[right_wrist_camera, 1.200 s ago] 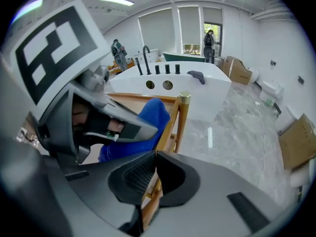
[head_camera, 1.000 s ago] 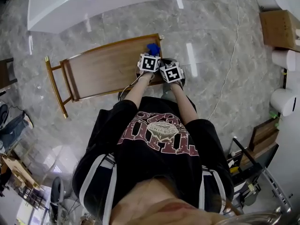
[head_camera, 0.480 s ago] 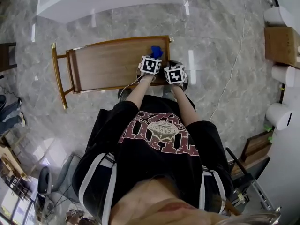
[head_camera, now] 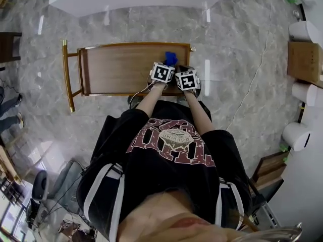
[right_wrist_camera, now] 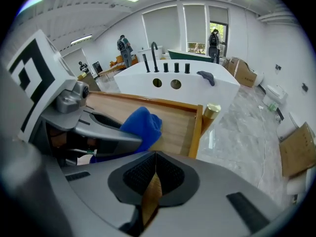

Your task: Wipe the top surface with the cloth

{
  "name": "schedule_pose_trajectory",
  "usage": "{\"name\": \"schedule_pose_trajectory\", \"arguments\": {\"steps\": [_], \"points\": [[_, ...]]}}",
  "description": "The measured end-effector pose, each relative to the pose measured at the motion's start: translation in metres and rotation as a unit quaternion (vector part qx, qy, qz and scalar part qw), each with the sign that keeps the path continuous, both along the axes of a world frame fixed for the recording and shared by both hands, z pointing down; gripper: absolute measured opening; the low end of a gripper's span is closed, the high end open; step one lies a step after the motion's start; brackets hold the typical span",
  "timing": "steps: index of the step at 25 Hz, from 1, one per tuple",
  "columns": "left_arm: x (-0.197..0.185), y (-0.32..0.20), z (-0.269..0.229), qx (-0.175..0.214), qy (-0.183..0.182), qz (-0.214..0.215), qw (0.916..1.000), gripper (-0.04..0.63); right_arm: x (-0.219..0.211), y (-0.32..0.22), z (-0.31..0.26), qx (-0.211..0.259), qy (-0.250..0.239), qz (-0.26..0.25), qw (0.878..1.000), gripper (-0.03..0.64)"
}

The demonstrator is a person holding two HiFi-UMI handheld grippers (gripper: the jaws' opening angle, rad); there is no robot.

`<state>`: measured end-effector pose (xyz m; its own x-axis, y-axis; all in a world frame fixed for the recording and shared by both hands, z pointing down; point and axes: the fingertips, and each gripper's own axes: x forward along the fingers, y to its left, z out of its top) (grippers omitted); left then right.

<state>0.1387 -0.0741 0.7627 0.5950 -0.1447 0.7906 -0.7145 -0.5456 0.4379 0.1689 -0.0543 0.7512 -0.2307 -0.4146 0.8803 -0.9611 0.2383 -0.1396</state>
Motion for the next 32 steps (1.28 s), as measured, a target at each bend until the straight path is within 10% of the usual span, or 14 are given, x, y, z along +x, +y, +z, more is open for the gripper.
{"name": "schedule_pose_trajectory", "arguments": {"steps": [32], "points": [[-0.143,-0.028,-0.001,0.004,-0.018,-0.045,0.9988,0.097,-0.12,-0.026,0.0,-0.003,-0.008,-0.061,0.998,0.017]]}}
